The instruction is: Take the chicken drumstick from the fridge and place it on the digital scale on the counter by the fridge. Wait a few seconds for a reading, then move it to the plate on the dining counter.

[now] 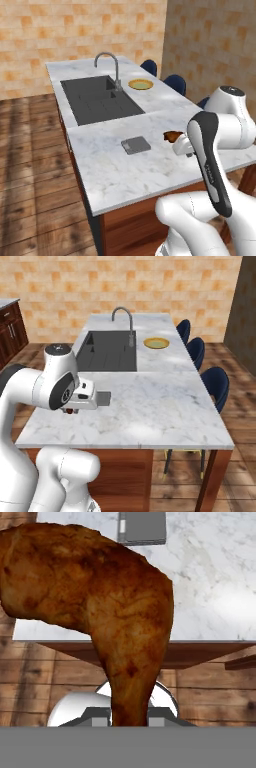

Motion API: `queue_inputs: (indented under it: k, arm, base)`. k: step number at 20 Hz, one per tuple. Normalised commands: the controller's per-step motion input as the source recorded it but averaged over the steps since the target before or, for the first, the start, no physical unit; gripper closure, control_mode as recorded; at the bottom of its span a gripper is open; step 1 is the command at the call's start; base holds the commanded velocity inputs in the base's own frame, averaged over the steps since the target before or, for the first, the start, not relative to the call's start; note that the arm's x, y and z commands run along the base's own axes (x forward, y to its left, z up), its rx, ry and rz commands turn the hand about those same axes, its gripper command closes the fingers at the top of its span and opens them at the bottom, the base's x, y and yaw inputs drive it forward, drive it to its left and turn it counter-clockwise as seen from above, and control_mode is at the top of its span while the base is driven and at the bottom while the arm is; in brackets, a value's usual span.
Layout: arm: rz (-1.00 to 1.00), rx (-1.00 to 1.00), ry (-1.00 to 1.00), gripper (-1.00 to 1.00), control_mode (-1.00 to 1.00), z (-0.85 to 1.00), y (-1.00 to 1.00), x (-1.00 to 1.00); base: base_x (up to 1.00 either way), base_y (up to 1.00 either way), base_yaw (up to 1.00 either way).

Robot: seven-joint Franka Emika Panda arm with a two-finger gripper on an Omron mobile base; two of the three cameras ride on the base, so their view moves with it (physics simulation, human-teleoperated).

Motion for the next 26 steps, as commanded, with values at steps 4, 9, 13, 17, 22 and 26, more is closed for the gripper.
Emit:
queue_inputs:
  k: [4,9,13,17,22,26]
  arm:
    - [0.00,0.00,0.00,1.00,1.00,0.00,0.00,0.00]
    - [0.00,0.00,0.00,1.00,1.00,0.00,0.00,0.00]
    - [0.00,0.00,0.00,1.00,1.00,0.00,0.00,0.00]
    - [0.00,0.00,0.00,1.00,1.00,0.00,0.00,0.00]
    - [0.00,0.00,0.00,1.00,1.00,0.00,0.00,0.00]
    - [0.00,0.00,0.00,1.00,1.00,0.00,0.00,0.00]
  base:
    - [-0.58,-0.84,-0.12]
    - [-0.48,-0.94,-0.14]
    - [0.32,-0.93,-0.09]
    - [0.91,-1.00,0.12]
    - [1.00,-1.00,0.22]
    - [1.00,-1.00,0.23]
